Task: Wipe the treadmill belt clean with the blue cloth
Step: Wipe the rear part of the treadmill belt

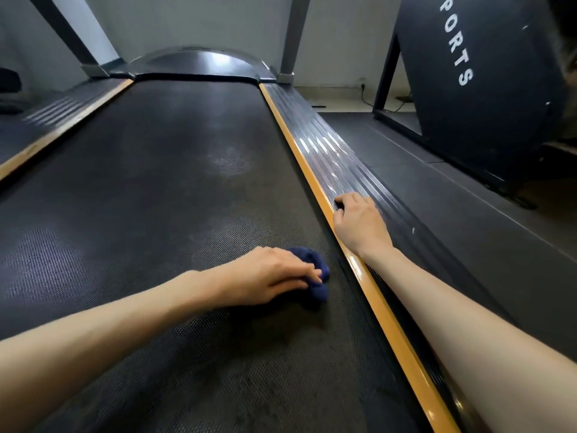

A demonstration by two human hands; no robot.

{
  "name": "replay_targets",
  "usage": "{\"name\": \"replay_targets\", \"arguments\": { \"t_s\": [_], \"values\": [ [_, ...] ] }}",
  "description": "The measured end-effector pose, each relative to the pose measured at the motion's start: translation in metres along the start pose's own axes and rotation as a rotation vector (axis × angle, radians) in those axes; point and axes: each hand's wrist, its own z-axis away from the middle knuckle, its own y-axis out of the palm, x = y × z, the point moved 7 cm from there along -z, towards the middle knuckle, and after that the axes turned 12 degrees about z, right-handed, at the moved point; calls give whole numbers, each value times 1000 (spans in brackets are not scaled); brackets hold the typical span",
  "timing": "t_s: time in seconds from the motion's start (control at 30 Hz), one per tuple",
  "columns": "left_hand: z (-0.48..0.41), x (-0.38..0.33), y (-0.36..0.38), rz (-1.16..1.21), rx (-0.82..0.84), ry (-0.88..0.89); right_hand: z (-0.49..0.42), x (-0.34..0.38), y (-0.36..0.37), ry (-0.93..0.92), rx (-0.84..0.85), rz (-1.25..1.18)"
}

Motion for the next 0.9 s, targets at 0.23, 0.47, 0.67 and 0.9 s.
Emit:
{"name": "replay_targets", "arguments": {
  "t_s": [0.23, 0.47, 0.67, 0.9],
  "values": [
    [-12, 27, -11, -114, -8, 30, -1, -2, 2, -1, 4, -14],
    [-37, 128, -51, -313, -254, -630, -3, -2, 0, 3, -8, -20],
    [-31, 53, -19, -98, -76, -252, -4, -2, -3, 11, -14, -28],
    [17, -71, 30, 55, 78, 96, 0, -2, -2, 18, 26, -27]
  ]
}}
